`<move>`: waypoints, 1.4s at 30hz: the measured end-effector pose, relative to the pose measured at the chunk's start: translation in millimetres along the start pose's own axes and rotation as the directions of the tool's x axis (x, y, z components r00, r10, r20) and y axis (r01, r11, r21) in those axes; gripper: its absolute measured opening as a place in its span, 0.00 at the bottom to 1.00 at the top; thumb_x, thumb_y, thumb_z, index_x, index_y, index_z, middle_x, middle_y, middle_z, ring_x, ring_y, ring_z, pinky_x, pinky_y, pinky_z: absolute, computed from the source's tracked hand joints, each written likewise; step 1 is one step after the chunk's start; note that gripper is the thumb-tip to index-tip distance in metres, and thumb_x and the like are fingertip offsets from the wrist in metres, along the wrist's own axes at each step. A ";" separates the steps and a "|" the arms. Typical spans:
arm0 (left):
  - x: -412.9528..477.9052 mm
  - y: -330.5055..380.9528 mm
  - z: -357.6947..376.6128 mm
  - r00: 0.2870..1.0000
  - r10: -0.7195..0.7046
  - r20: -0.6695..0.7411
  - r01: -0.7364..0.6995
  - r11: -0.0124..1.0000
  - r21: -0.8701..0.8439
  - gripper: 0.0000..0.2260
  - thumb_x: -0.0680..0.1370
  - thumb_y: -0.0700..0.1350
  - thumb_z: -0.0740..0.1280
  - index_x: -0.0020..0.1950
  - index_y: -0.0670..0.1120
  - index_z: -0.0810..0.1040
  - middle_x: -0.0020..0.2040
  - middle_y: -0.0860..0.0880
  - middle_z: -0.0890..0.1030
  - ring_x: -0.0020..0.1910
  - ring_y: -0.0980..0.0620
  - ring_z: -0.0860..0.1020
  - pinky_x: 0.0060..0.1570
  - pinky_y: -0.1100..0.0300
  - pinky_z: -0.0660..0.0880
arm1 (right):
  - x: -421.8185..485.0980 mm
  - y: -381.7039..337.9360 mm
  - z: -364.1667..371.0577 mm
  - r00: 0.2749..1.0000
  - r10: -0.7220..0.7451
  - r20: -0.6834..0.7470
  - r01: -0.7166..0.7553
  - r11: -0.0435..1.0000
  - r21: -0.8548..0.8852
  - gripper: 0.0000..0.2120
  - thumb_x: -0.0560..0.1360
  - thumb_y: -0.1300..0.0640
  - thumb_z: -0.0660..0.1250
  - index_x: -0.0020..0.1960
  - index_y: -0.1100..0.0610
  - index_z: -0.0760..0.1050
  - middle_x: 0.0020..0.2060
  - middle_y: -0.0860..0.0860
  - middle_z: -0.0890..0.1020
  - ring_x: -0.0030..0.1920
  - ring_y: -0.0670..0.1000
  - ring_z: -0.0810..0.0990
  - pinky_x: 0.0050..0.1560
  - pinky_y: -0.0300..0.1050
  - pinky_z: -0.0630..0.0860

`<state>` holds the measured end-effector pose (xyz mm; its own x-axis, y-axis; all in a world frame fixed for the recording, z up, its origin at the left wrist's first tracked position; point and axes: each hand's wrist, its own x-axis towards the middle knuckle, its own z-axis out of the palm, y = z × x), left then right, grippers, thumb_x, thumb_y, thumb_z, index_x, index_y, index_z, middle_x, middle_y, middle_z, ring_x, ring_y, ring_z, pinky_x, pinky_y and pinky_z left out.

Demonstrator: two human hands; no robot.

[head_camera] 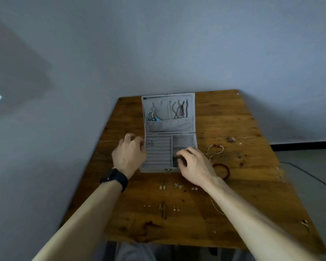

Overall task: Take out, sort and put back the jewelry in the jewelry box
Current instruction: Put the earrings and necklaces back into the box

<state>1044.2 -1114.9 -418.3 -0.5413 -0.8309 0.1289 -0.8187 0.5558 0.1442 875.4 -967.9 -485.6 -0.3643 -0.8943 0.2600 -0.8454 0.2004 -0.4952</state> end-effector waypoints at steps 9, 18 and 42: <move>-84.1 -24.7 29.3 0.999 0.036 0.033 -0.023 0.944 -0.330 0.15 0.82 0.49 0.64 0.68 0.53 0.76 0.68 0.52 0.72 0.65 0.52 0.72 0.54 0.54 0.78 | -51.0 -15.6 -14.9 0.999 0.018 -0.038 -0.016 0.998 0.057 0.11 0.79 0.53 0.67 0.60 0.52 0.79 0.55 0.47 0.81 0.56 0.49 0.78 0.54 0.44 0.76; -115.8 -30.7 67.0 1.000 0.018 0.011 -0.011 0.876 -0.483 0.13 0.80 0.47 0.68 0.65 0.51 0.79 0.66 0.51 0.71 0.66 0.50 0.70 0.67 0.58 0.68 | -82.9 -40.2 3.3 1.000 0.026 -0.008 -0.026 0.998 -0.051 0.12 0.78 0.50 0.69 0.60 0.49 0.81 0.55 0.45 0.83 0.56 0.49 0.77 0.56 0.45 0.76; -120.9 -32.9 74.5 0.995 -0.006 -0.103 -0.041 0.894 -0.445 0.12 0.81 0.51 0.65 0.62 0.55 0.81 0.66 0.54 0.78 0.67 0.55 0.70 0.67 0.56 0.69 | -64.0 -62.6 -1.6 0.999 0.028 -0.030 -0.028 0.999 -0.021 0.04 0.79 0.54 0.69 0.52 0.52 0.81 0.48 0.46 0.85 0.50 0.49 0.78 0.48 0.39 0.71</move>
<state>1122.3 -1034.7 -511.7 -0.5138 -0.8269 0.2286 -0.6250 0.5433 0.5605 951.0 -922.6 -470.0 -0.3990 -0.8760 0.2709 -0.8427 0.2339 -0.4850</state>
